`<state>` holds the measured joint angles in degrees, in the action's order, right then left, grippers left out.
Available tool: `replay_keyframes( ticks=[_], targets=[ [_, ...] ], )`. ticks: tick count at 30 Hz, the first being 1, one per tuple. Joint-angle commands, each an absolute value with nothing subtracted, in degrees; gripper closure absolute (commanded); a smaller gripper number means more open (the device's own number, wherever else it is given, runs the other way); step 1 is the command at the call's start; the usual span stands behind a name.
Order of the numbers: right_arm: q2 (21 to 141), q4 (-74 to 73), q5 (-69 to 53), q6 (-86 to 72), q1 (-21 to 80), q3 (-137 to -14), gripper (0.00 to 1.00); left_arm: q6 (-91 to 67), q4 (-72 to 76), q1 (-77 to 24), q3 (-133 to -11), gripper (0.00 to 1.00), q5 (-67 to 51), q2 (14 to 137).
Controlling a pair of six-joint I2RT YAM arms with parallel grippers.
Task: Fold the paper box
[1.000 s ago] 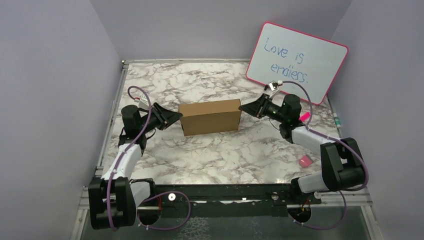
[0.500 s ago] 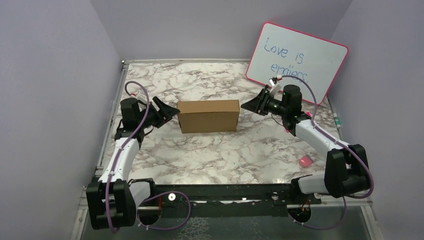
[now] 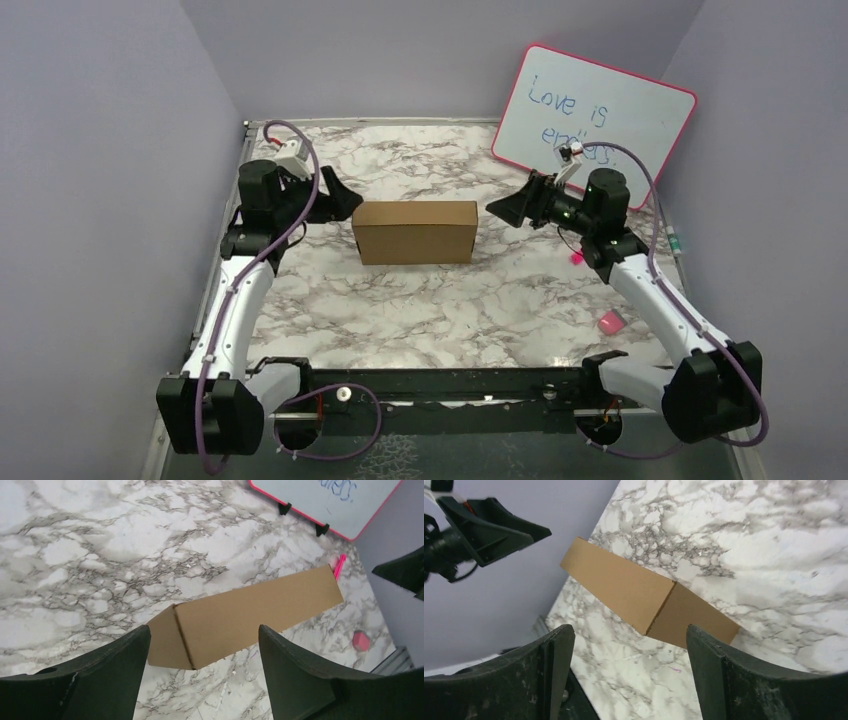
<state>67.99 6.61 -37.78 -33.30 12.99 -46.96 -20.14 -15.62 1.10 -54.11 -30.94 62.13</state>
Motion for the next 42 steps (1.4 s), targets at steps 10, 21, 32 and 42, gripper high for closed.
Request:
replay_keyframes(
  ticks=[10,21,32,42],
  targets=[
    [48.1,3.6,-33.6,-17.6,12.7,-38.4,0.00,15.2,-28.1,-20.9,-63.6,0.15,-18.8,63.4],
    [36.0,4.5,-31.8,-14.1,12.7,-32.3,0.00,32.7,-32.3,-28.8,-67.3,0.09,-20.3,70.8],
    [33.8,2.2,-31.8,-12.7,12.7,-31.6,0.00,41.9,-33.7,-28.9,-72.7,0.04,-23.9,79.5],
    [33.5,1.8,-31.6,-12.3,12.8,-31.4,0.00,41.4,-35.4,-29.1,-75.1,0.16,-24.9,85.4]
  ],
)
